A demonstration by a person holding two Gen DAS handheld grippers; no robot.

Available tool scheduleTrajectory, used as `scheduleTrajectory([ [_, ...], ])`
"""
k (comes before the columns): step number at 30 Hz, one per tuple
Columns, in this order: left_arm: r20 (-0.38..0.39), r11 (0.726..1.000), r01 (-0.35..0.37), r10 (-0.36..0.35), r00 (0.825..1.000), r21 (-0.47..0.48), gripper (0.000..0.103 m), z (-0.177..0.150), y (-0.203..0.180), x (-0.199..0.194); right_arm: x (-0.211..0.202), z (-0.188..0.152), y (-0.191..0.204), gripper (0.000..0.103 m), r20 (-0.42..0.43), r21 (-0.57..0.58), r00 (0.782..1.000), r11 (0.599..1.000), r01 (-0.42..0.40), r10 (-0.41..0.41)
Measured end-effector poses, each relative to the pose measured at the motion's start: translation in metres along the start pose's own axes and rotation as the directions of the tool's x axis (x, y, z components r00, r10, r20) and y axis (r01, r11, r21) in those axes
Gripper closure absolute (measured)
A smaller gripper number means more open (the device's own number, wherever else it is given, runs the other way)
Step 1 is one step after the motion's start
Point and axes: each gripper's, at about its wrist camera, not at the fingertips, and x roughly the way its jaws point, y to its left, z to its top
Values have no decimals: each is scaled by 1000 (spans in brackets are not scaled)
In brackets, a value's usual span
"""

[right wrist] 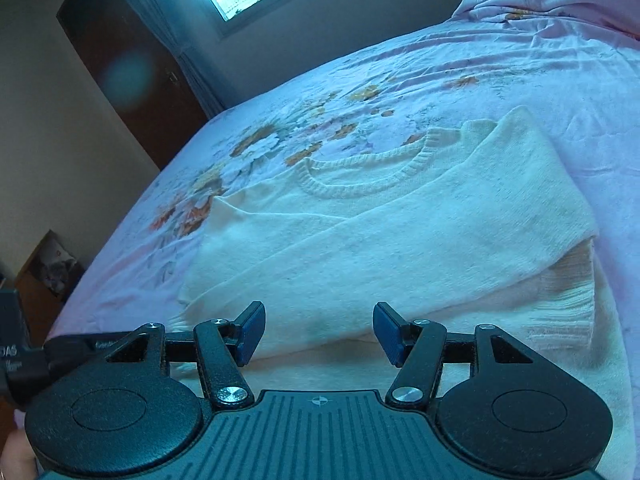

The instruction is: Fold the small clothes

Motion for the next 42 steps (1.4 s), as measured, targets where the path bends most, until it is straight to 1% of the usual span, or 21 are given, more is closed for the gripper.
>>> scheduleTrajectory([
  [1, -3, 1000, 0, 0, 1000, -20, 89, 2, 0, -2, -1, 1, -1, 43, 7, -10, 1000, 1000, 11, -11],
  [2, -4, 999, -4, 4, 1000, -47, 78, 4, 1, -6, -1, 3, -2, 43, 14, -23, 1000, 999, 23, -23],
  [3, 5, 998, -8, 9, 1000, -62, 74, 7, 1, -12, -1, 6, -3, 43, 23, -42, 999, 998, 44, -43],
  [5, 61, 997, -24, 28, 998, -67, 64, 9, -1, -28, -1, 13, -6, 44, 49, -68, 995, 994, 89, -85],
  [7, 111, 999, -20, 24, 993, -41, 62, 11, -8, -43, 0, 22, -13, 44, 80, -82, 987, 986, 143, -136],
  [9, 115, 1000, -3, 2, 993, 8, 62, 12, -19, -45, 4, 29, -24, 44, 94, -76, 978, 978, 196, -188],
  [11, 93, 999, 9, -14, 996, 51, 62, 11, -32, -36, 11, 34, -38, 44, 75, -81, 966, 964, 253, -247],
  [13, 33, 997, 5, -8, 999, 76, 60, 9, -38, -14, 24, 32, -57, 44, 2, -98, 940, 935, 341, -342],
  [15, -12, 997, -24, 25, 1000, 75, 62, 6, -37, 9, 23, 28, -74, 46, -7, -97, 943, 939, 330, -332],
  [18, 15, 995, -32, 30, 999, 99, 61, 8, -44, 8, 22, 32, -68, 46, -17, -139, 928, 920, 367, -373],
  [20, 49, 996, -5, 0, 999, 92, 59, 10, -46, 0, 17, 35, -64, 46, 13, -107, 922, 916, 387, -388],
  [22, 19, 993, -26, 24, 1000, 116, 57, 10, -47, 10, 16, 34, -54, 46, 57, -142, 932, 921, 363, -359],
  [24, 3, 990, -32, 32, 999, 136, 57, 7, -45, 22, 33, 31, -62, 46, -18, -158, 919, 908, 387, -395],
  [25, 1, 989, -30, 31, 1000, 145, 58, 8, -44, 21, 33, 32, -68, 46, -15, -135, 923, 916, 378, -384],
  [28, -13, 993, -14, 16, 1000, 119, 57, 7, -41, 6, 17, 35, -61, 46, -4, -117, 924, 918, 380, -383],
  [30, -18, 992, -10, 12, 1000, 126, 57, -2, -38, -5, -5, 26, -48, 46, 38, -126, 942, 933, 336, -334],
  [33, -12, 983, -26, 28, 1000, 180, 57, -20, -37, -12, -2, -2, -40, 46, -47, -226, 926, 907, 355, -374],
  [36, -20, 984, -23, 27, 999, 177, 55, -28, -37, -27, -23, -15, -34, 46, -24, -207, 928, 910, 359, -372],
  [38, -34, 988, -12, 17, 999, 157, 49, -32, -34, -36, -40, -23, -30, 46, -7, -182, 940, 924, 335, -342],
  [40, -48, 988, -14, 22, 999, 155, 48, -41, -30, -39, -40, -34, -34, 46, -83, -180, 930, 923, 340, -358],
  [42, -46, 986, -23, 31, 998, 165, 48, -48, -28, -46, -56, -42, -36, 46, -76, -136, 937, 934, 329, -341],
])
